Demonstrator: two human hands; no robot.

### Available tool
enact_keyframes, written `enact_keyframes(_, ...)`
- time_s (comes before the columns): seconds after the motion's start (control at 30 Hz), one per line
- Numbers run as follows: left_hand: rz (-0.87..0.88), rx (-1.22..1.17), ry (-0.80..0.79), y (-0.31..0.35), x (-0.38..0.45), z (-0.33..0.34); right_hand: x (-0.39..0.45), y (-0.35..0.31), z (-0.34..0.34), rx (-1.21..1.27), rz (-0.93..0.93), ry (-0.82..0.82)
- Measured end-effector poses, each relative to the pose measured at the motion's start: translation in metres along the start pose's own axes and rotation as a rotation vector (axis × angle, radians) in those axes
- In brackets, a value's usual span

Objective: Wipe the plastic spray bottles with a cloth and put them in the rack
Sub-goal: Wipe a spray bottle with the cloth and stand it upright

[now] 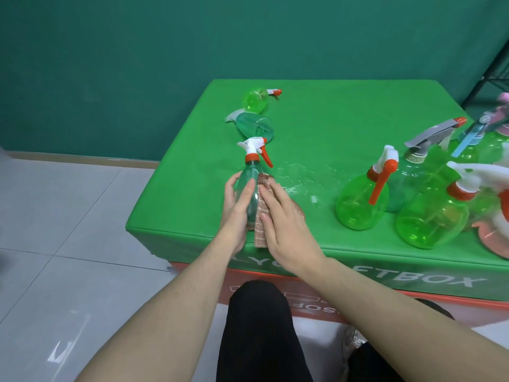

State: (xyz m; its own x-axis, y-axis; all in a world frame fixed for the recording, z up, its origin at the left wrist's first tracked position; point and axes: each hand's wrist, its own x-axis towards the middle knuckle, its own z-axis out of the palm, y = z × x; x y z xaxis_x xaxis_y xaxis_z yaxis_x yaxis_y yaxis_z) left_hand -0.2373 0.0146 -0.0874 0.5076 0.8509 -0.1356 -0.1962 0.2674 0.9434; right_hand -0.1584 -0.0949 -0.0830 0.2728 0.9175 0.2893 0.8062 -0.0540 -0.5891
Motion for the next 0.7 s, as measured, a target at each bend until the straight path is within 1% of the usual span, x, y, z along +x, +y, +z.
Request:
enact_keyframes(0.13, -0.006, -0.033, 0.014, 0.000, 0.001, 0.000, 0.005, -0.001, 0.000, -0.005, -0.024, 0.041)
enact_keyframes(0.23, -0.007, -0.031, -0.004, 0.000, 0.001, 0.001, 0.014, -0.002, 0.000, -0.007, -0.046, 0.082)
enact_keyframes(0.37, -0.009, 0.013, -0.032, -0.003, 0.001, 0.001, 0.036, -0.005, -0.005, 0.010, 0.010, 0.093)
enact_keyframes(0.47, 0.005, 0.030, -0.032, -0.005, 0.003, 0.000, 0.055, -0.007, -0.010, -0.018, 0.010, 0.072)
enact_keyframes(0.57, 0.007, 0.023, -0.024, -0.004, 0.001, -0.001, 0.069, -0.008, -0.013, 0.070, 0.081, 0.046)
enact_keyframes(0.63, -0.027, 0.025, -0.028, -0.001, -0.001, -0.002, 0.075, -0.009, -0.014, 0.167, 0.151, 0.048)
enact_keyframes(0.7, -0.057, 0.018, -0.028, 0.001, -0.001, -0.002, 0.078, -0.011, -0.015, 0.211, 0.215, 0.040)
